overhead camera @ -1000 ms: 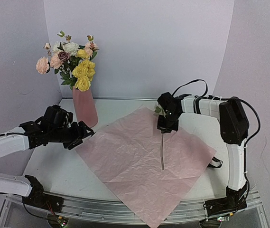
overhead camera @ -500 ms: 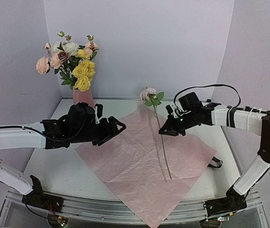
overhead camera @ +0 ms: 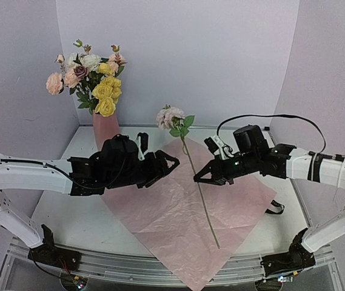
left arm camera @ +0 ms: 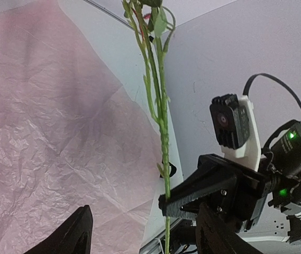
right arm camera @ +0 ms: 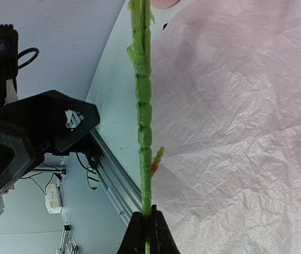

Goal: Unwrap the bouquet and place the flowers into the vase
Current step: Pick up the fake flower from the wrapping paper.

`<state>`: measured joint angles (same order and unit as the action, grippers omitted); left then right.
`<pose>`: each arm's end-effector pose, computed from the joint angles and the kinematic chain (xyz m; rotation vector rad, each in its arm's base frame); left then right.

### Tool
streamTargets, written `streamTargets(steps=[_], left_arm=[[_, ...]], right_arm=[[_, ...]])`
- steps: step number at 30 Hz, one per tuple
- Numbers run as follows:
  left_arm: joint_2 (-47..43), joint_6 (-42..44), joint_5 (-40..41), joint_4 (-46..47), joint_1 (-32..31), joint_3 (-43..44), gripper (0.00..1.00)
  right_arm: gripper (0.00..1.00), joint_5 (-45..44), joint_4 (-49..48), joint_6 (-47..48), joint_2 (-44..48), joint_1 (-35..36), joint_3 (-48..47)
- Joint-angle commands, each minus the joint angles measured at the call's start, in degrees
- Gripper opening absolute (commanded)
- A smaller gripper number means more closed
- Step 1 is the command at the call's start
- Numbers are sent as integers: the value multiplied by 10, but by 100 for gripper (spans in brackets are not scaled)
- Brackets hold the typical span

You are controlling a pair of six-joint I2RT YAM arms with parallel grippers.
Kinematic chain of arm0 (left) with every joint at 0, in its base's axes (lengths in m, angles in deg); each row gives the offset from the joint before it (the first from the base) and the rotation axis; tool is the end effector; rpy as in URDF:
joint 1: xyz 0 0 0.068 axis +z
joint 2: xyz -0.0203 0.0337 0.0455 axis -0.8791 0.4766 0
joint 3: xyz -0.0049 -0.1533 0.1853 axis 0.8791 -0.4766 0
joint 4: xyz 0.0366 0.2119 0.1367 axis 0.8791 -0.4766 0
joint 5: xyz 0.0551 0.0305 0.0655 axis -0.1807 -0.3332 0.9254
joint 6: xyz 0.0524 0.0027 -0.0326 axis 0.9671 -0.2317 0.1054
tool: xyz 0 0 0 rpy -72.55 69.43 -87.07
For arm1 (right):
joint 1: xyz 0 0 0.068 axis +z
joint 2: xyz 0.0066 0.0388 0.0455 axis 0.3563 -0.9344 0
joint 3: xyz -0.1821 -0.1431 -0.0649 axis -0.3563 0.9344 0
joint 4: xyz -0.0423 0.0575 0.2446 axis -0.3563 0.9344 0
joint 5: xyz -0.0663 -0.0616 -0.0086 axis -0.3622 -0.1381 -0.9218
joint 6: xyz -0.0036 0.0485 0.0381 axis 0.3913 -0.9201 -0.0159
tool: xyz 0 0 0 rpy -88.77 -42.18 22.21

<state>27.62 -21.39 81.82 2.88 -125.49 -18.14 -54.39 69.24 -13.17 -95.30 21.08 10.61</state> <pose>0.1538 -0.2998 0.2484 -0.0783 2.1714 -1.2738 0.2237 0.2354 0.2560 -0.5187 2.0597 1.4460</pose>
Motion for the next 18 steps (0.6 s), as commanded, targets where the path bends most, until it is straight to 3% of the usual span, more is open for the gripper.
streamTargets(steps=[1,11,18], left_arm=[[-9,-15,16,36,-2,30,67],[10,-20,-47,45,-2,59,71],[47,-14,-102,49,-3,108,67]], right_arm=[[0,-5,-20,-47,55,20,27],[0,-9,-22,-76,124,45,48],[0,-4,-22,-76,142,54,45]])
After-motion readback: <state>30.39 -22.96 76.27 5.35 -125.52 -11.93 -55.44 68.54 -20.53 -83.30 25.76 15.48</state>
